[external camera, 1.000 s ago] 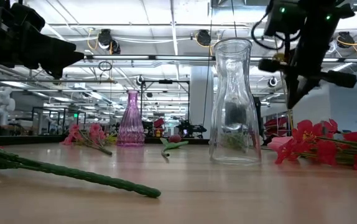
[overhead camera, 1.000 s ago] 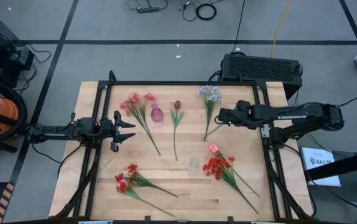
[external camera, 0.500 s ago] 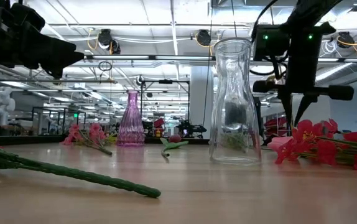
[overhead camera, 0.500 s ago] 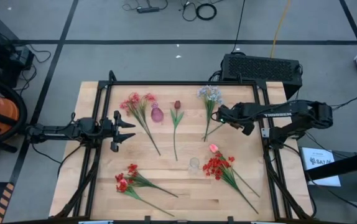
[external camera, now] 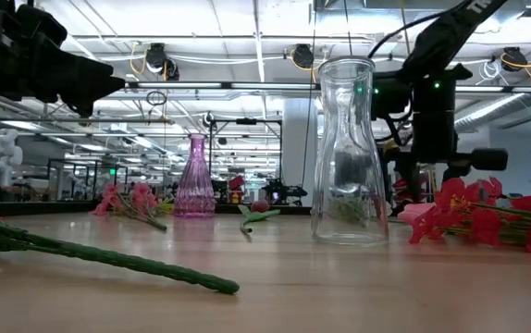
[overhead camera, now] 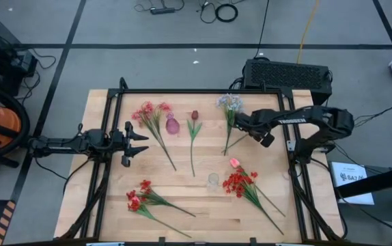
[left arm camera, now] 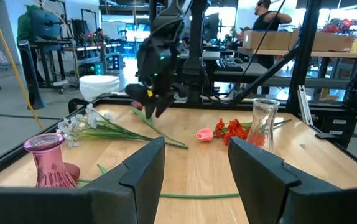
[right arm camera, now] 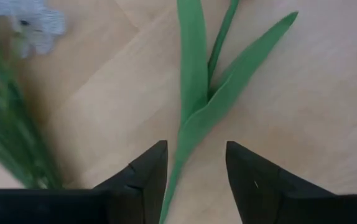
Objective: Sort flowers into vase by color
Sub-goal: Put the right dark red tulip into the transparent flower vase
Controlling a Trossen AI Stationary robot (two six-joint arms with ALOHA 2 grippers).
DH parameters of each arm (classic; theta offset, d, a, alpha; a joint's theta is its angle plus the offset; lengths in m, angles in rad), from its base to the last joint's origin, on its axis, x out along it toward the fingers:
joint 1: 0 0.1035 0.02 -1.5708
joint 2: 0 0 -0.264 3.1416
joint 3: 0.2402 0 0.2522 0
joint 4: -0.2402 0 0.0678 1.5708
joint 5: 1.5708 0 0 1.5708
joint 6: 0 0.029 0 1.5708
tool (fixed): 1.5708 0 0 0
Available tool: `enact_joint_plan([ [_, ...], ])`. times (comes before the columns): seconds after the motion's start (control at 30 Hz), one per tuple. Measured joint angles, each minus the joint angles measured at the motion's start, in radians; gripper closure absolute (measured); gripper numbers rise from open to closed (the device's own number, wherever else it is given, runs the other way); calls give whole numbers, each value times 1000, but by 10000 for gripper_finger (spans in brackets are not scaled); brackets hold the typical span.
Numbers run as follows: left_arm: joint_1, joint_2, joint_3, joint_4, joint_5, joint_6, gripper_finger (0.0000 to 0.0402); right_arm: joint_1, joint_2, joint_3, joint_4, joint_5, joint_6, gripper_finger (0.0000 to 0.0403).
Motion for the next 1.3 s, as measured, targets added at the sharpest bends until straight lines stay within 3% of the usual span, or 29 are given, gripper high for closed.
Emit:
enact_joint_plan([
  [0.5,0,0,0,0,0,0,217,-191,78,0,32,-81,-221,282],
  [0.63,0,0,0,0,0,0,217,-208,131,7,52,-131,-281,294],
  [0.8,0,0,0,1,0,0,217,-189,143,8,65,-111,-288,331],
  [1.0,0,1,0,0,0,0,217,-183,92,-1,68,-83,-290,394],
  [1.3,0,1,0,0,0,0,217,-172,-41,-6,61,-51,-399,399],
])
